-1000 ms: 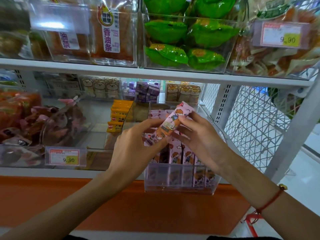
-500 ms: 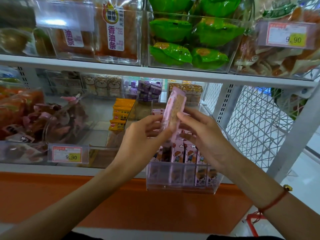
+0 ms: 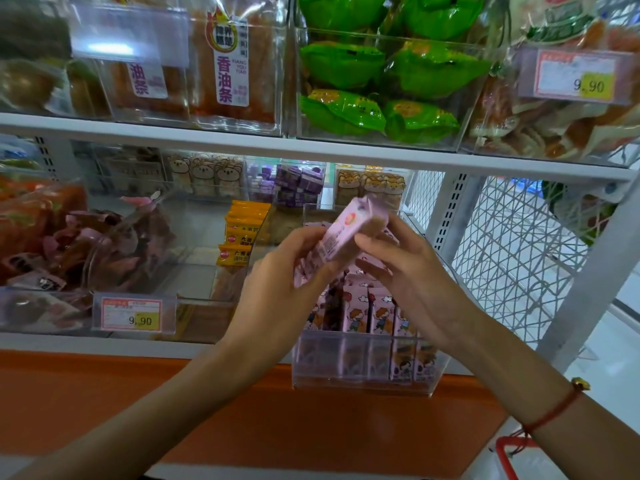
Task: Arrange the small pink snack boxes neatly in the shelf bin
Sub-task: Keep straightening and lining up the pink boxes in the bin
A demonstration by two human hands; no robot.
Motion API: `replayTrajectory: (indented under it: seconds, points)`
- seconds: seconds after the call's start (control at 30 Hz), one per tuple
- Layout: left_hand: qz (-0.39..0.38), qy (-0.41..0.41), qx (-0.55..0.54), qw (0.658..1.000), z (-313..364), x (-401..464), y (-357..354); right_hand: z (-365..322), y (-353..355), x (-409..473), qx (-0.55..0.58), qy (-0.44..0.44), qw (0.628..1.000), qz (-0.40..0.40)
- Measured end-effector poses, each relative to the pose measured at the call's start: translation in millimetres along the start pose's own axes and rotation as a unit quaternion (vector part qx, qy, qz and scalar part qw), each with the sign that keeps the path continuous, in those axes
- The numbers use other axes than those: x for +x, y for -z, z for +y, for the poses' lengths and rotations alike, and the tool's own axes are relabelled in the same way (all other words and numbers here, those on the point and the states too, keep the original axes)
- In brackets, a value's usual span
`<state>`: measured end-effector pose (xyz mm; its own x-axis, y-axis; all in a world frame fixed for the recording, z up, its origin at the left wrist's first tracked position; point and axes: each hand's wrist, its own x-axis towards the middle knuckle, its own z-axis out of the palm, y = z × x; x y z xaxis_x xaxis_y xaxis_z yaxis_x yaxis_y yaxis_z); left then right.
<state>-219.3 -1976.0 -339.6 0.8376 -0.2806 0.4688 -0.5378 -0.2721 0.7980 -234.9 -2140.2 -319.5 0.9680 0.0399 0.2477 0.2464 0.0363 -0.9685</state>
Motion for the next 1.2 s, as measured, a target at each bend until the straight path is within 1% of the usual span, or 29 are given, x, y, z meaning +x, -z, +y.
replayTrajectory:
  seconds: [0.1,0.2,0.27,0.37,0.43,0.5,0.53,0.6,0.73,0.8,0.9,0.97,1.03,1.07,1.1,1.13,1.17,1.2]
  points:
    - [0.050,-0.031,0.055,0.997,0,-1,1,0,-2,-2,-0.003,0.011,1.000,0.001]
    - [0.091,-0.083,0.091,0.988,1,-1,5,4,-8,-3,-0.078,-0.004,0.996,0.048]
    - [0.097,-0.110,0.112,0.983,1,0,6,6,-10,-3,-0.101,-0.010,0.992,0.070]
    - [0.057,-0.101,0.114,0.987,-1,1,5,5,-8,-2,-0.035,-0.010,0.997,0.062]
    - [0.032,-0.057,0.060,0.996,-2,1,4,2,-4,-1,0.030,-0.018,0.998,0.055]
    - [0.038,-0.016,-0.009,0.999,-1,1,5,1,-1,-1,0.104,-0.034,0.993,0.047]
    - [0.050,-0.011,-0.045,0.998,0,1,7,0,1,0,0.136,-0.049,0.989,0.043]
    - [0.075,-0.023,-0.093,0.993,3,2,9,-1,3,0,0.175,-0.090,0.980,0.030]
    - [0.100,-0.064,-0.093,0.989,8,-1,7,2,3,-2,0.192,-0.181,0.965,0.001]
    - [0.096,-0.068,-0.088,0.989,9,-1,6,3,3,-3,0.212,-0.210,0.954,-0.012]
    - [0.076,-0.075,-0.068,0.992,8,-2,5,7,3,-3,0.262,-0.232,0.937,-0.006]
    - [0.070,-0.088,-0.043,0.993,7,-3,5,6,3,-1,0.287,-0.218,0.933,0.003]
    - [0.064,-0.098,-0.010,0.993,5,-3,7,3,5,1,0.297,-0.165,0.940,0.033]
    - [0.056,-0.098,0.012,0.994,4,-4,8,1,6,1,0.278,-0.129,0.951,0.052]
    - [0.044,-0.096,0.041,0.993,2,-3,9,-1,7,0,0.233,-0.085,0.966,0.071]
    - [0.033,-0.093,0.072,0.993,0,-3,10,-2,7,-1,0.161,-0.035,0.982,0.090]
    - [0.025,-0.088,0.096,0.991,-1,-3,11,-4,7,-3,0.069,0.014,0.992,0.101]
    - [0.021,-0.083,0.110,0.990,-2,-2,11,-4,5,-5,-0.017,0.058,0.993,0.104]
